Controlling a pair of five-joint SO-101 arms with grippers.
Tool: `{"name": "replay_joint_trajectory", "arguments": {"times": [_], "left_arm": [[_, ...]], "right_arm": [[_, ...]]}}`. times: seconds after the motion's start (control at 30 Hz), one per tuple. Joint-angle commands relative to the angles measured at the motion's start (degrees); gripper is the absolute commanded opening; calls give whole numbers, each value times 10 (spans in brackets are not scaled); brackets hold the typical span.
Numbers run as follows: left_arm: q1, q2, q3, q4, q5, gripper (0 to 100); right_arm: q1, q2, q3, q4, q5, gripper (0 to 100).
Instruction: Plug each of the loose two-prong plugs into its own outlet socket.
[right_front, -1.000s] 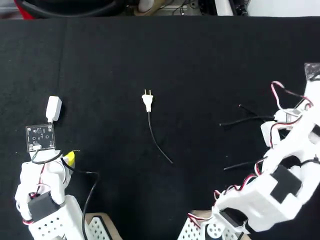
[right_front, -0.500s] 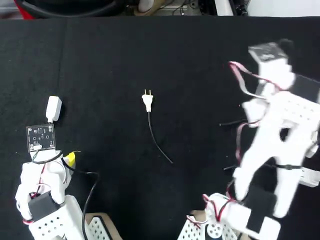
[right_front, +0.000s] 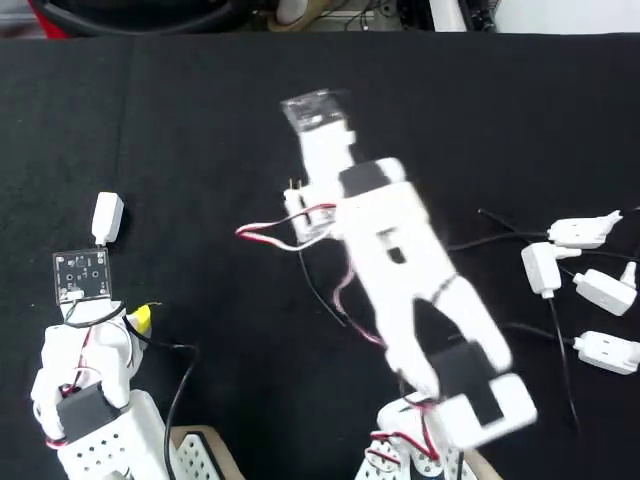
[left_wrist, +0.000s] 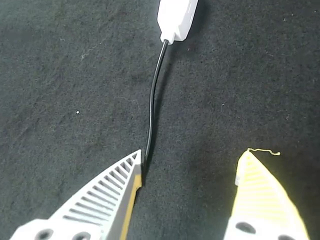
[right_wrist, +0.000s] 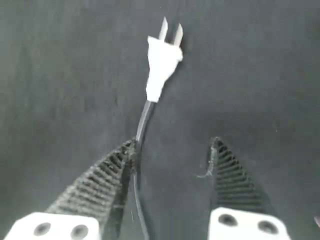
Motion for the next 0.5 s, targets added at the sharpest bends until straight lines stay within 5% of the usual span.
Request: {"name": "replay_joint_trajectory", "arguments": {"times": [0.0, 0.47], "left_arm": [[-1, -2, -3, -11, -5, 299], [-1, -2, -3, -11, -5, 299]], "right_arm": [[-15, 89, -13, -112, -33, 216], [-62, 249, -129, -115, -33, 212]]}}
